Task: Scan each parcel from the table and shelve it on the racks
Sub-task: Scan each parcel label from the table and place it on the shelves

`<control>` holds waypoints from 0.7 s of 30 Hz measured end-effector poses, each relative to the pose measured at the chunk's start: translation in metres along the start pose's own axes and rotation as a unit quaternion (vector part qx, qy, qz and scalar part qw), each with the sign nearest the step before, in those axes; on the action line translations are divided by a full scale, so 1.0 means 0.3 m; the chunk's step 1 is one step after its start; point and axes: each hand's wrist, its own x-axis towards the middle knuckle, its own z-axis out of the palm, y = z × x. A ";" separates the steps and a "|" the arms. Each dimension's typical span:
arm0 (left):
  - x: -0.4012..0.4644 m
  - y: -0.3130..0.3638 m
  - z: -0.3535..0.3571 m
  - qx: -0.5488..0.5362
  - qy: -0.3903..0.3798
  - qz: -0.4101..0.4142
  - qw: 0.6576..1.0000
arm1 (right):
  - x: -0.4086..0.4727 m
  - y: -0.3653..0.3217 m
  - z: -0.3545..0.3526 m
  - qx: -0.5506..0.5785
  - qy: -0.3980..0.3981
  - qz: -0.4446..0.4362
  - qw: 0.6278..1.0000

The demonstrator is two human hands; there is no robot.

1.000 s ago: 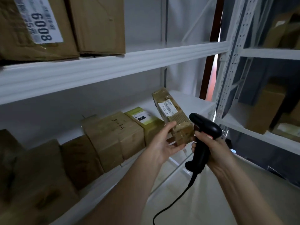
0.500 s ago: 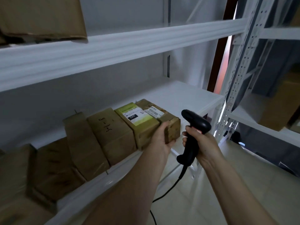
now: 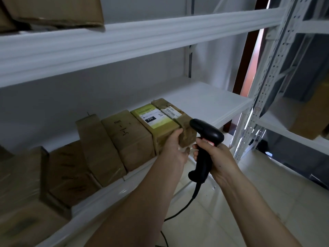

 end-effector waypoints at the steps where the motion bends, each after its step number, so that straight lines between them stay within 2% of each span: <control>1: -0.011 -0.002 -0.033 0.013 0.003 0.001 1.000 | -0.013 0.008 0.008 -0.005 -0.009 0.001 1.000; 5: -0.058 0.007 -0.199 0.035 -0.034 -0.012 0.999 | -0.073 0.066 0.073 -0.048 -0.061 0.024 0.997; 9: -0.124 0.021 -0.395 0.023 -0.025 0.014 0.999 | -0.139 0.170 0.173 -0.107 -0.136 0.062 0.983; 17: -0.319 0.037 -0.841 -0.060 0.102 0.067 0.991 | -0.340 0.429 0.368 -0.192 -0.313 0.170 0.914; 21: -0.456 0.041 -1.036 -0.106 0.141 0.090 0.980 | -0.481 0.538 0.487 -0.231 -0.371 0.200 0.877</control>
